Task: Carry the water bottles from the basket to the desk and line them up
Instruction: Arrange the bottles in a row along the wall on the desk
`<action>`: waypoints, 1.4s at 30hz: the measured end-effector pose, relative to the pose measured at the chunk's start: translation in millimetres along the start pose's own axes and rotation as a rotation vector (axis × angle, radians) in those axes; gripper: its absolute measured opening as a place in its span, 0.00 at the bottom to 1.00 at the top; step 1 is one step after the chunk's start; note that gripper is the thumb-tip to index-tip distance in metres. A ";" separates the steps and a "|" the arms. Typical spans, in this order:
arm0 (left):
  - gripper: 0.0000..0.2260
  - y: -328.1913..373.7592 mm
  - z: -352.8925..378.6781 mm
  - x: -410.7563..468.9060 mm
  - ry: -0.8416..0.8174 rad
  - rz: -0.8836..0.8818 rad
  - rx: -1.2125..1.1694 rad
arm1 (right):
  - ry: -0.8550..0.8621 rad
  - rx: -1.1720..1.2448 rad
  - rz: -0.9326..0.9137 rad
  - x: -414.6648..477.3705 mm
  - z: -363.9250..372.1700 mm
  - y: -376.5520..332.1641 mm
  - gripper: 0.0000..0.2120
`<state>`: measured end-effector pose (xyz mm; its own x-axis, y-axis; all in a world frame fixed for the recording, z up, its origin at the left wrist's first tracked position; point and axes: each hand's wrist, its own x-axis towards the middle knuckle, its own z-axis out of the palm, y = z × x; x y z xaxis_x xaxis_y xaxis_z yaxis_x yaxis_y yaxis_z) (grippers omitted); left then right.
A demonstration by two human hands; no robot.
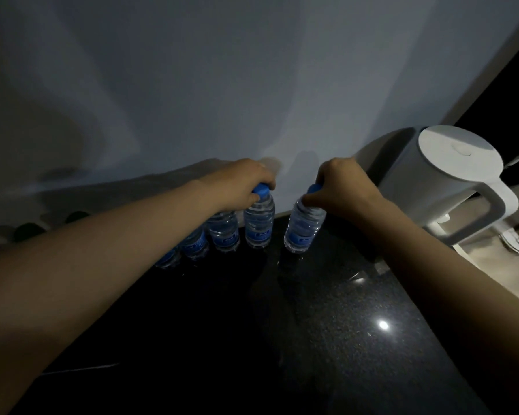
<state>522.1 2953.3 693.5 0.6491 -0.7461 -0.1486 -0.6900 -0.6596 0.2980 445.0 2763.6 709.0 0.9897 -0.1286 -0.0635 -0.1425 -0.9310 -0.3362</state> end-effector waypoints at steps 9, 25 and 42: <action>0.16 -0.6 5.7 -2.3 0.056 -0.018 -0.036 | -0.001 -0.005 0.001 28.1 10.7 -9.2 0.16; 0.15 3.8 3.7 -2.9 0.037 -0.028 -0.059 | -0.001 -0.030 -0.006 33.9 19.3 -9.2 0.16; 0.15 37.4 -8.8 -13.2 0.000 -0.066 0.131 | -0.090 -0.116 0.034 -65.4 -0.1 7.8 0.17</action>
<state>490.5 2939.3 714.9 0.6942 -0.7010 -0.1633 -0.6821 -0.7131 0.1619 379.1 2764.7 710.7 0.9781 -0.1343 -0.1591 -0.1680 -0.9606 -0.2215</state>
